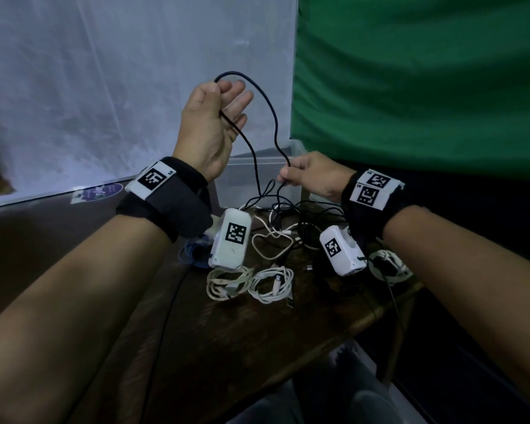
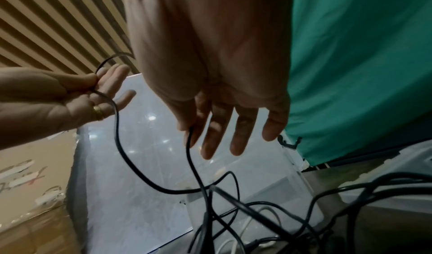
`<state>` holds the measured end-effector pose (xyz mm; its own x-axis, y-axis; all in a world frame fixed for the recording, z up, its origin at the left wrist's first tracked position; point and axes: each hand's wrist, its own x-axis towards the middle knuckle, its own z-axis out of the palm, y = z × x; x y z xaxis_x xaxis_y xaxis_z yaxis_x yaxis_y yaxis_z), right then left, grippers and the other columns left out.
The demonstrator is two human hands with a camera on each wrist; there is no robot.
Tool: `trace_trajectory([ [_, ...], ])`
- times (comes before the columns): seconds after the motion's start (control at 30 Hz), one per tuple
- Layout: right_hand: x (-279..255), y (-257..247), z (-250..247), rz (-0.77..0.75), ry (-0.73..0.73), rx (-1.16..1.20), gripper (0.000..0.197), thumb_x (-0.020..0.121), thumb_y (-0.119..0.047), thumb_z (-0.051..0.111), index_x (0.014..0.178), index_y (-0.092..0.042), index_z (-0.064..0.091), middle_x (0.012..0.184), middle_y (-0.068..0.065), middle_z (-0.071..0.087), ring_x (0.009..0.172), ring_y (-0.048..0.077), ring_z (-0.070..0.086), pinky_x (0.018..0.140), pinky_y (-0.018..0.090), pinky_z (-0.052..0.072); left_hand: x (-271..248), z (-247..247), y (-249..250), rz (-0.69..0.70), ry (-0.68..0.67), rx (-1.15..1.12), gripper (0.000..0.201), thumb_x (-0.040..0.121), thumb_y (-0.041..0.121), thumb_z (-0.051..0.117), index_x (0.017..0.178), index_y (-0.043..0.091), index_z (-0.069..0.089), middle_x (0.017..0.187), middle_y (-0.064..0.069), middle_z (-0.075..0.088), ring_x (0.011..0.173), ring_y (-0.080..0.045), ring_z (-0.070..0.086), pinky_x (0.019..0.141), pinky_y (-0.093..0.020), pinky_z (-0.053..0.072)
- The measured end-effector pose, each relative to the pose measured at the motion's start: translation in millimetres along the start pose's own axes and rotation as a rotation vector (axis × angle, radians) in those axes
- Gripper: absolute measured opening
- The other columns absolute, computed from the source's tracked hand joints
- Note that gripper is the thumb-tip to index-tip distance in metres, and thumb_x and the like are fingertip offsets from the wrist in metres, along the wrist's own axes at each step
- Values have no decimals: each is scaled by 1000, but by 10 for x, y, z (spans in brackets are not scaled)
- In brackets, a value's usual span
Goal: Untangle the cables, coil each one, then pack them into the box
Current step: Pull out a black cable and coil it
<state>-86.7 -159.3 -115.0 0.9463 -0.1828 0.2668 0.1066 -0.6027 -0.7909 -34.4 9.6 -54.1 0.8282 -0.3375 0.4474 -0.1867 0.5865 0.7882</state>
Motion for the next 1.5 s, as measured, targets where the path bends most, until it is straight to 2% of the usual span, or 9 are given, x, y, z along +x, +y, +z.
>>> trace_trajectory([
  [0.27, 0, -244, -163, 129, 350, 642, 29, 104, -23, 28, 82, -13, 45, 61, 5, 48, 47, 16, 57, 60, 34, 56, -9, -207, -376, -137, 121, 464, 23, 99, 11, 38, 86, 14, 57, 69, -2, 62, 53, -9, 63, 58, -26, 45],
  [0.43, -5, -274, -297, 83, 367, 500, 31, 102, -30, 37, 78, -14, 48, 55, 0, 37, 34, 8, 24, 36, 15, 19, -59, -265, -472, -331, -42, 917, 41, 93, 4, 49, 132, 14, 42, 90, -11, 59, 59, -12, 55, 44, -19, 39],
  [0.53, 14, -205, -307, 82, 362, 336, 34, 100, -34, 40, 75, -16, 53, 57, 0, 37, 34, 8, 25, 36, 15, 20, -82, -200, -477, -120, -51, 1043, 80, 85, 23, 67, 147, 15, 16, 134, -13, 42, 101, -21, 55, 78, -22, 52],
  [0.6, -11, -179, -287, 69, 350, 244, 34, 100, -36, 40, 74, -19, 54, 57, -1, 40, 37, 9, 29, 37, 16, 24, -90, -131, -423, 37, 81, 1173, 102, 79, 38, 71, 150, 19, 2, 156, -9, 10, 141, -26, 22, 112, -46, 26],
  [0.73, -77, -195, -243, -58, 283, 186, 33, 100, -37, 40, 75, -21, 55, 57, 1, 38, 39, 8, 30, 39, 17, 25, -102, 33, -350, 205, 10, 1459, 74, 87, 49, 57, 148, 29, 20, 158, -3, 12, 146, -22, 7, 112, -56, 2],
  [0.87, -104, -264, -243, -119, 241, 290, 31, 101, -36, 40, 78, -20, 55, 55, 3, 28, 43, 13, 19, 39, 18, 18, -33, 29, -392, 168, -175, 1271, 23, 97, 35, 42, 95, 28, 64, 99, 2, 68, 95, -13, 60, 99, -36, 41],
  [1.07, -220, -244, -231, 12, -29, 342, 35, 101, -34, 40, 73, -14, 47, 43, -7, 27, 35, 6, 23, 37, 17, 26, 85, -82, -411, 148, 3, 1062, 25, 98, 22, 41, 82, 17, 60, 69, 6, 61, 43, 3, 45, 47, -14, 34],
  [1.33, -249, -555, -310, -42, 159, 938, 38, 99, -36, 43, 70, -13, 45, 52, 1, 50, 45, 14, 51, 56, 30, 51, 24, -114, -562, 34, -302, 1355, 22, 97, 29, 46, 100, 24, 68, 76, 0, 64, 73, -17, 56, 75, -30, 45],
  [1.5, -165, -574, -402, -96, 310, 912, 26, 101, -20, 41, 81, -10, 55, 100, 12, 66, 107, 26, 63, 95, 38, 50, -89, -35, -567, 40, -646, 1346, 23, 98, 24, 47, 111, 20, 66, 67, 9, 58, 67, -7, 55, 70, -21, 43],
])
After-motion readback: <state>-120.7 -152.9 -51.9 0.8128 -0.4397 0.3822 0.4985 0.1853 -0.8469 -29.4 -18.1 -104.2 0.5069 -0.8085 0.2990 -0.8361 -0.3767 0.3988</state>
